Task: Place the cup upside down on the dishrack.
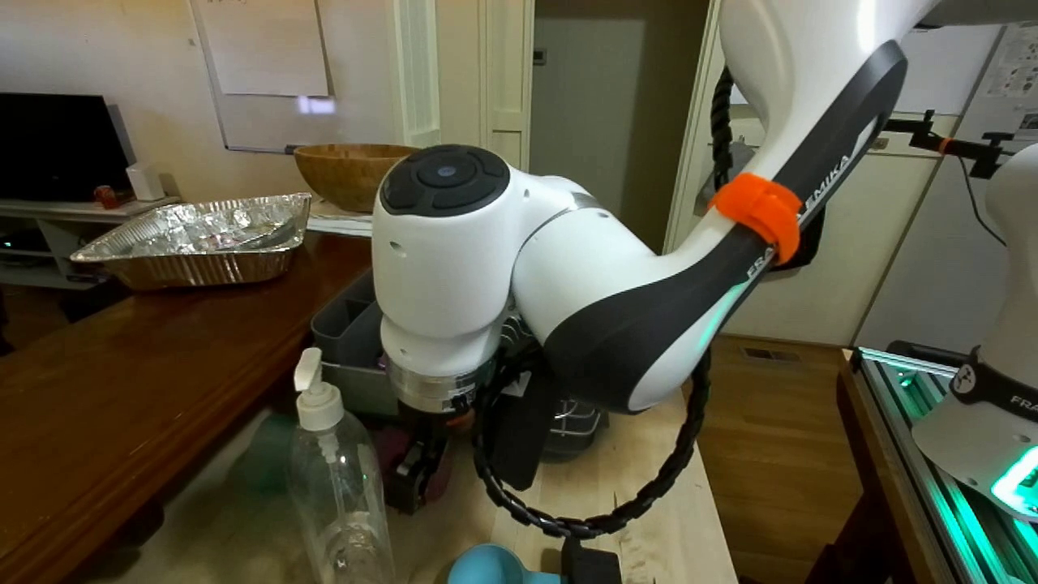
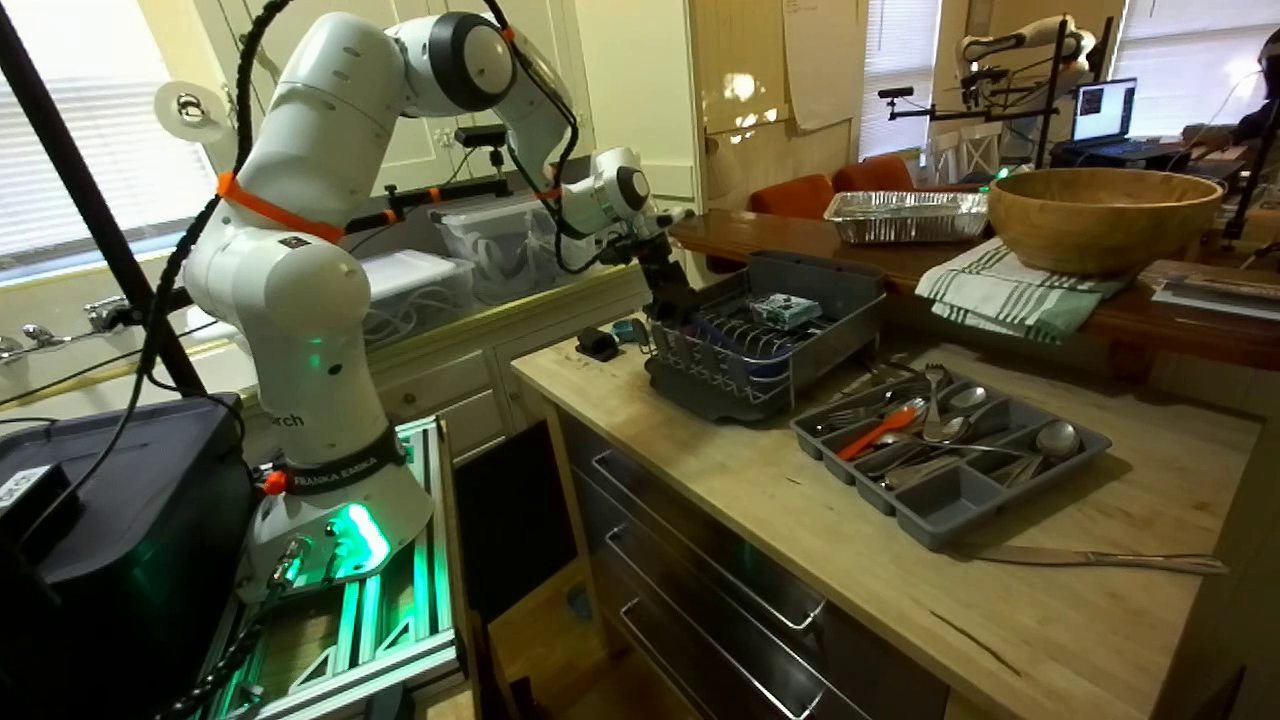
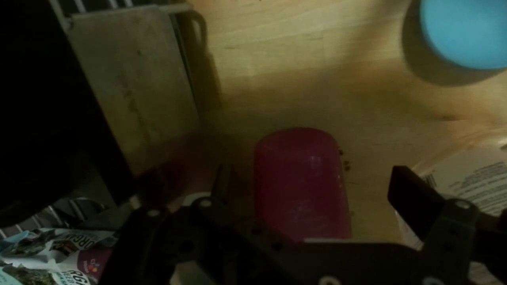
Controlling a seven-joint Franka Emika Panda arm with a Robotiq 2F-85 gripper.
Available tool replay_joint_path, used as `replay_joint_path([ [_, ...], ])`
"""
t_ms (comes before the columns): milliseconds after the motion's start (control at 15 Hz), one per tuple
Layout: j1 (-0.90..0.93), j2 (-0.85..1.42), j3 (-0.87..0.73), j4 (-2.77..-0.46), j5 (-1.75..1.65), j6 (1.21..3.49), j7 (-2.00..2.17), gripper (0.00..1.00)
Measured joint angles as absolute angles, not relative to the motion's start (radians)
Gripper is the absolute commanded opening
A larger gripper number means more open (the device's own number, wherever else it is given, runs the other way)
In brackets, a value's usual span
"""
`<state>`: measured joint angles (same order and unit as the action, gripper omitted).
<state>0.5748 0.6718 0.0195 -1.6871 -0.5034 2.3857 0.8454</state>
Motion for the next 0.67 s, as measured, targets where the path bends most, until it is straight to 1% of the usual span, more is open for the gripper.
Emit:
replay_joint_path([
  [667,0.608,0.754,-0.026,-1.612,-0.503,2.395,0.845,1.0],
])
